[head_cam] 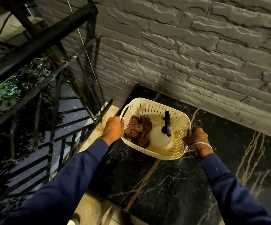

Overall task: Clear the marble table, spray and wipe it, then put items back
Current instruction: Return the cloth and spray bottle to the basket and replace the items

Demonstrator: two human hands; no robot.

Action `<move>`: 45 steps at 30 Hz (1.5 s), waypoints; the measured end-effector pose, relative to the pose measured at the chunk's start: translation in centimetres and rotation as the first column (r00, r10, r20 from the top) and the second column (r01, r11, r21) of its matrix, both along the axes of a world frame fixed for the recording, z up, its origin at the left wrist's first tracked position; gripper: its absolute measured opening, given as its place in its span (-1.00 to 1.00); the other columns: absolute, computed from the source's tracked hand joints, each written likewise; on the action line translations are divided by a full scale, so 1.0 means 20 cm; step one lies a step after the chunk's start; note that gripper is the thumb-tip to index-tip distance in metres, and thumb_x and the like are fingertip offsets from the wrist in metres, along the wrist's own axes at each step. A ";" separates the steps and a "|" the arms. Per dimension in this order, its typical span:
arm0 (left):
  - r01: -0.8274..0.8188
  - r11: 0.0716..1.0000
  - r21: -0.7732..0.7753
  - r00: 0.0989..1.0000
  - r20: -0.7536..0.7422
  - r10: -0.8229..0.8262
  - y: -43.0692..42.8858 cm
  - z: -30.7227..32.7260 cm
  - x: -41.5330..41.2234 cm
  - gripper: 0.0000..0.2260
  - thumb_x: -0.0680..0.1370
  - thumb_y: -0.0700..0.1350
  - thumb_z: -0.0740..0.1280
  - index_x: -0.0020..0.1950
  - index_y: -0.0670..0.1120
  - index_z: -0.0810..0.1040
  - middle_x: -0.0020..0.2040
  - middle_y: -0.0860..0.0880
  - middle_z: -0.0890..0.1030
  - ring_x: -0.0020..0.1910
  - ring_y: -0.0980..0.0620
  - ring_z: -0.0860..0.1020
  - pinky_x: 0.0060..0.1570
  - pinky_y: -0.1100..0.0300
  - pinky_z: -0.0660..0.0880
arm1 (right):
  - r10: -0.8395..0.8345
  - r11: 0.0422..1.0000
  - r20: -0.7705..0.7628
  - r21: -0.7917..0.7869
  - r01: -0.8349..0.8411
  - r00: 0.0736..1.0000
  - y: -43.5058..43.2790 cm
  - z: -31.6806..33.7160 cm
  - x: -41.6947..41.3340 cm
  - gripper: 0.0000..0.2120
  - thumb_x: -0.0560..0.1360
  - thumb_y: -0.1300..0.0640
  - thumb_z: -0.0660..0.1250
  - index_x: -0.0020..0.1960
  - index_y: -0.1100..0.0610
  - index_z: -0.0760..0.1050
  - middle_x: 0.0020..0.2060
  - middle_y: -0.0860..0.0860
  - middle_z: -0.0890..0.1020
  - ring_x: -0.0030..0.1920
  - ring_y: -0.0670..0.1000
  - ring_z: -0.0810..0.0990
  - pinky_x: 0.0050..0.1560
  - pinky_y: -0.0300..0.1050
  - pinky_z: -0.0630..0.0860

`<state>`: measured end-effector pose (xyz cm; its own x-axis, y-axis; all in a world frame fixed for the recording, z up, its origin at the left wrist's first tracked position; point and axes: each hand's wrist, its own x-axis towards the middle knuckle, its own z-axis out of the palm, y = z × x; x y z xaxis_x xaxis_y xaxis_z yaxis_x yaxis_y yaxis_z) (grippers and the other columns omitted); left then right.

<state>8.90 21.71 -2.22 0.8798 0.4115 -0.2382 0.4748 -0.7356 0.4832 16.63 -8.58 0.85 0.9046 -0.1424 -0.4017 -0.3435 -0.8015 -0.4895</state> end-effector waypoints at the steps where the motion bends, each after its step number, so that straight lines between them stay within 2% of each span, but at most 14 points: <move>1: 0.000 1.000 0.003 1.000 0.005 0.000 0.00 0.00 0.00 -0.73 0.63 -0.05 0.15 0.04 -0.21 0.53 -0.06 -0.29 0.59 -0.05 -0.28 0.53 -0.20 0.12 0.34 | 0.000 1.000 -0.001 -0.003 0.000 1.000 0.00 0.00 0.00 -0.68 0.40 0.22 0.46 0.13 0.26 0.55 0.03 0.24 0.64 0.04 0.22 0.62 0.05 0.06 0.59; 7: 0.022 1.000 0.002 0.999 0.026 -0.022 -0.01 0.07 -0.04 -0.55 0.63 0.15 0.08 0.14 -0.21 0.48 -0.01 -0.26 0.63 0.02 -0.27 0.57 -0.04 -0.01 0.48 | 0.015 1.000 -0.015 -0.016 -0.016 1.000 0.01 0.03 -0.07 -0.53 0.40 0.09 0.50 0.21 0.27 0.48 0.10 0.26 0.61 0.09 0.26 0.59 0.10 0.16 0.57; 9: -0.035 0.999 -0.003 0.995 0.093 0.035 0.01 0.12 -0.11 -0.47 0.59 0.26 0.06 0.30 -0.13 0.41 0.03 -0.23 0.64 0.04 -0.24 0.59 0.00 0.00 0.54 | 0.041 0.998 0.141 -0.046 -0.035 0.989 0.01 0.06 -0.18 -0.42 0.39 0.00 0.51 0.23 0.32 0.40 0.10 0.29 0.58 0.08 0.30 0.57 0.04 0.12 0.55; 11: -0.118 0.992 0.042 0.976 0.189 0.108 0.03 0.16 -0.22 -0.50 0.58 0.25 0.08 0.34 -0.07 0.37 0.04 -0.20 0.65 0.03 -0.24 0.60 -0.03 0.00 0.53 | 0.118 0.992 0.480 -0.092 -0.084 0.869 0.03 0.10 -0.30 -0.46 0.40 0.01 0.50 0.18 0.30 0.38 0.03 0.29 0.55 0.03 0.27 0.53 -0.06 0.04 0.46; 13: -0.166 0.983 0.080 0.948 0.287 0.137 0.08 0.18 -0.38 -0.56 0.58 0.25 0.09 0.30 0.00 0.37 0.00 -0.14 0.68 -0.02 -0.20 0.62 -0.09 -0.01 0.56 | 0.166 0.984 0.682 -0.067 -0.165 0.712 0.10 0.16 -0.43 -0.62 0.42 0.02 0.47 0.09 0.21 0.44 -0.05 0.18 0.55 -0.08 0.14 0.51 -0.13 -0.06 0.39; 17: -0.200 0.975 0.099 0.921 0.358 0.153 0.16 0.20 -0.71 -0.61 0.56 0.28 0.07 0.20 0.05 0.40 -0.05 -0.04 0.68 -0.14 -0.08 0.65 -0.22 -0.02 0.58 | 0.256 0.893 0.716 0.083 -0.442 0.650 0.34 0.24 -0.66 -0.82 0.45 0.10 0.43 -0.04 0.17 0.51 -0.15 0.06 0.57 -0.25 -0.06 0.46 -0.21 -0.31 0.29; 19: -0.252 0.959 0.132 0.907 0.378 0.186 0.16 0.21 -0.89 -0.68 0.57 0.20 0.15 0.17 0.03 0.46 -0.04 -0.01 0.68 -0.14 -0.05 0.65 -0.21 0.07 0.57 | 0.355 0.798 0.715 0.104 -0.594 0.602 0.48 0.22 -0.77 -0.85 0.46 0.15 0.41 -0.05 0.20 0.52 -0.17 0.06 0.58 -0.24 0.01 0.49 -0.18 -0.21 0.39; 21: -0.330 0.936 0.122 0.892 0.365 0.267 0.17 0.15 -1.11 -0.76 0.56 0.13 0.23 0.13 0.04 0.50 -0.06 0.01 0.69 -0.12 -0.04 0.65 -0.21 0.09 0.57 | 0.473 0.702 0.692 0.079 -0.708 0.545 0.62 0.16 -0.89 -0.86 0.46 0.13 0.38 -0.11 0.22 0.52 -0.22 0.14 0.60 -0.23 0.15 0.54 -0.19 0.01 0.46; 26: -0.440 0.898 0.025 0.887 0.168 0.430 0.22 -0.03 -1.68 -0.87 0.50 0.05 0.31 -0.02 0.07 0.57 -0.08 0.06 0.68 -0.19 0.07 0.64 -0.15 0.13 0.58 | 0.725 0.447 0.531 0.121 -0.886 0.438 0.95 -0.08 -1.19 -0.94 0.41 0.20 0.40 -0.21 0.15 0.54 -0.32 0.07 0.61 -0.25 0.11 0.60 -0.13 -0.04 0.53; 31: -0.597 0.801 -0.027 0.802 -0.030 0.597 0.23 -0.29 -2.20 -0.91 0.44 0.00 0.40 -0.08 0.10 0.59 -0.03 0.01 0.66 -0.04 -0.03 0.63 -0.05 0.10 0.57 | 0.963 0.096 0.230 0.188 -0.978 0.139 1.18 -0.46 -1.52 -0.84 0.36 0.15 0.47 -0.09 0.11 0.56 -0.23 0.01 0.66 -0.20 0.08 0.63 -0.12 -0.01 0.58; 34: -0.671 0.741 -0.021 0.740 -0.069 0.669 0.21 -0.43 -2.36 -0.82 0.41 -0.15 0.47 -0.02 -0.12 0.63 -0.02 -0.15 0.65 -0.06 -0.18 0.61 -0.04 0.09 0.51 | 0.997 -0.055 0.070 0.183 -0.982 -0.043 1.29 -0.66 -1.69 -0.64 0.34 0.12 0.52 0.07 0.19 0.53 -0.05 0.10 0.66 -0.02 0.13 0.61 0.03 -0.08 0.51; 39: -0.854 0.521 -0.011 0.509 -0.227 0.830 0.16 -0.74 -2.56 -0.39 0.32 0.18 0.48 0.19 -0.21 0.52 0.08 -0.21 0.61 0.08 -0.23 0.55 -0.04 0.07 0.46 | 0.980 -0.139 -0.123 0.128 -0.982 -0.155 1.43 -1.07 -1.93 -0.30 0.18 0.04 0.60 0.25 0.11 0.41 0.09 0.12 0.61 0.11 0.18 0.58 0.10 -0.03 0.50; 42: -0.931 0.359 -0.061 0.358 -0.344 0.868 0.11 -0.85 -2.56 -0.32 0.31 0.17 0.54 0.20 -0.27 0.44 0.10 -0.19 0.59 0.11 -0.19 0.54 -0.08 0.14 0.40 | 0.963 -0.178 -0.186 0.119 -0.977 -0.198 1.47 -1.30 -2.05 -0.05 0.20 0.06 0.61 0.46 0.13 0.20 0.35 0.16 0.42 0.35 0.19 0.41 0.36 0.04 0.36; 45: -0.941 0.324 -0.095 0.332 -0.435 0.837 0.06 -0.98 -2.52 -0.33 0.32 0.22 0.50 0.20 -0.24 0.46 0.10 -0.16 0.60 0.09 -0.15 0.58 -0.08 0.18 0.42 | 0.952 -0.238 -0.175 0.094 -0.967 -0.252 1.50 -1.42 -2.14 0.03 0.27 0.07 0.58 0.54 0.15 0.04 0.50 0.15 0.18 0.50 0.16 0.19 0.51 -0.01 0.13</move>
